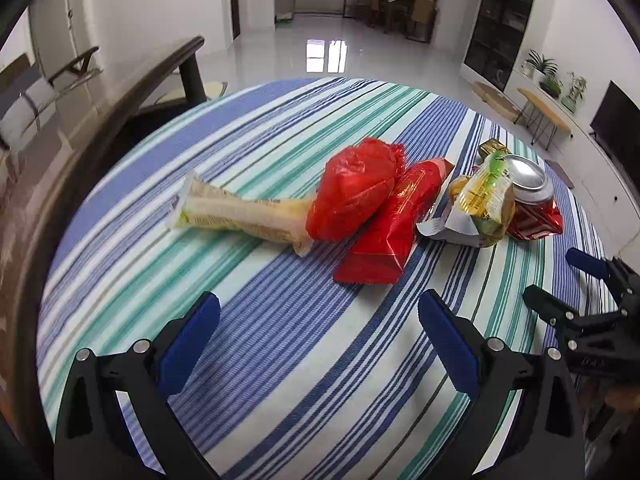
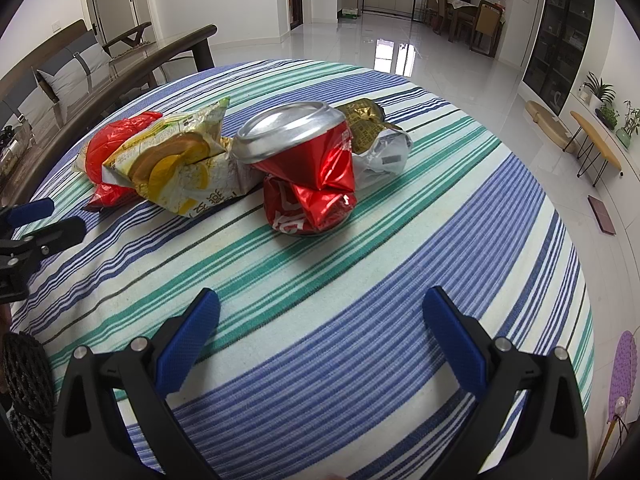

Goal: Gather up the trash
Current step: 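Grasp the red snack bag with the left tool while the right tool grasps the red can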

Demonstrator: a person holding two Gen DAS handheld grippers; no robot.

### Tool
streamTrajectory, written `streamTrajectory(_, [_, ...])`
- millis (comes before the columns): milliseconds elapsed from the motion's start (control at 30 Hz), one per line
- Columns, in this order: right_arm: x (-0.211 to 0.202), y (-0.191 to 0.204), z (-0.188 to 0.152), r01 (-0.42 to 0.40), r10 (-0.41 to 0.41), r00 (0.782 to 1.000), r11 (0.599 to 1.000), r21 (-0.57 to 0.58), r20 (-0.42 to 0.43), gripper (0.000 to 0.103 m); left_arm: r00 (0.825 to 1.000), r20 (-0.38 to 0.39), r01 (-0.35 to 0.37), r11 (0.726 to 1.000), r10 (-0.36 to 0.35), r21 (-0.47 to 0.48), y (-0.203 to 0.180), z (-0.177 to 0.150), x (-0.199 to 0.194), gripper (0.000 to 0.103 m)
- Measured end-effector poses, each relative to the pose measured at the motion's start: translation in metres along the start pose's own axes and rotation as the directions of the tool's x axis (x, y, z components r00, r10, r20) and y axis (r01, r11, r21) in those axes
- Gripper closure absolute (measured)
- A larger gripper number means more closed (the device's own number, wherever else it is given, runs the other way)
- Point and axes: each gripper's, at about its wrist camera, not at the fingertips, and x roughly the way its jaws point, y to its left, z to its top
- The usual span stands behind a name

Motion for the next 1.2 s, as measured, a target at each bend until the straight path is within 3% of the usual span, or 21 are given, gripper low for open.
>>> streamTrajectory(133, [-0.016,-0.012,-0.014,-0.073,0.074,0.997,0.997,-0.037,0.018,0.005,0.999,-0.009,0.051,0.998,-0.05,0.023,0.006,0.006,0.003,0.005])
streamTrajectory(300, [-0.038,-0.04,-0.007,-0.113,0.112,0.987,0.994,0.003,0.118,0.005,0.996,0.003,0.091,0.992,-0.092,0.089,-0.003,0.012,0.008,0.007])
streamTrajectory(400, [-0.036,-0.042,-0.001,-0.107,0.111,0.987,0.993,-0.044,0.115,0.005,0.994,0.001,0.107,0.99,-0.107,0.092,-0.008,0.016,0.016,0.022])
streamTrajectory(500, [-0.03,-0.036,0.012,-0.219,0.226,0.969,0.973,-0.069,0.103,0.006,0.992,-0.019,0.125,0.99,-0.124,0.066,-0.009,0.018,0.028,0.033])
streamTrajectory(600, [-0.02,-0.027,0.022,-0.225,0.234,0.968,0.969,-0.103,0.092,0.021,0.992,0.003,0.123,0.988,-0.124,0.094,-0.016,0.02,0.029,0.033])
streamTrajectory(667, [-0.011,-0.023,0.032,-0.209,0.219,0.973,0.971,-0.114,0.079,0.025,0.992,0.016,0.123,0.987,-0.125,0.107,-0.02,0.021,0.029,0.033])
streamTrajectory(767, [0.002,-0.026,0.039,-0.219,0.225,0.972,0.971,-0.096,0.065,0.043,0.993,0.014,0.112,0.984,-0.115,0.138,-0.026,0.022,0.033,0.035])
streamTrajectory(833, [0.005,-0.026,0.039,-0.227,0.233,0.97,0.969,-0.097,0.061,0.063,0.994,0.013,0.102,0.983,-0.105,0.153,-0.029,0.022,0.035,0.055])
streamTrajectory(933, [0.002,-0.029,0.035,-0.24,0.245,0.967,0.967,-0.083,0.066,0.064,0.992,0.016,0.125,0.98,-0.129,0.156,-0.031,0.022,0.032,0.073])
streamTrajectory(1067, [-0.015,-0.034,0.021,-0.233,0.239,0.969,0.969,-0.086,0.065,0.067,0.991,0.006,0.128,0.974,-0.132,0.186,-0.039,0.015,0.022,0.075])
streamTrajectory(1200, [-0.034,-0.05,-0.001,-0.228,0.23,0.972,0.972,-0.056,0.039,0.067,0.991,-0.037,0.135,0.98,-0.131,0.143,-0.04,-0.009,0.008,0.074])
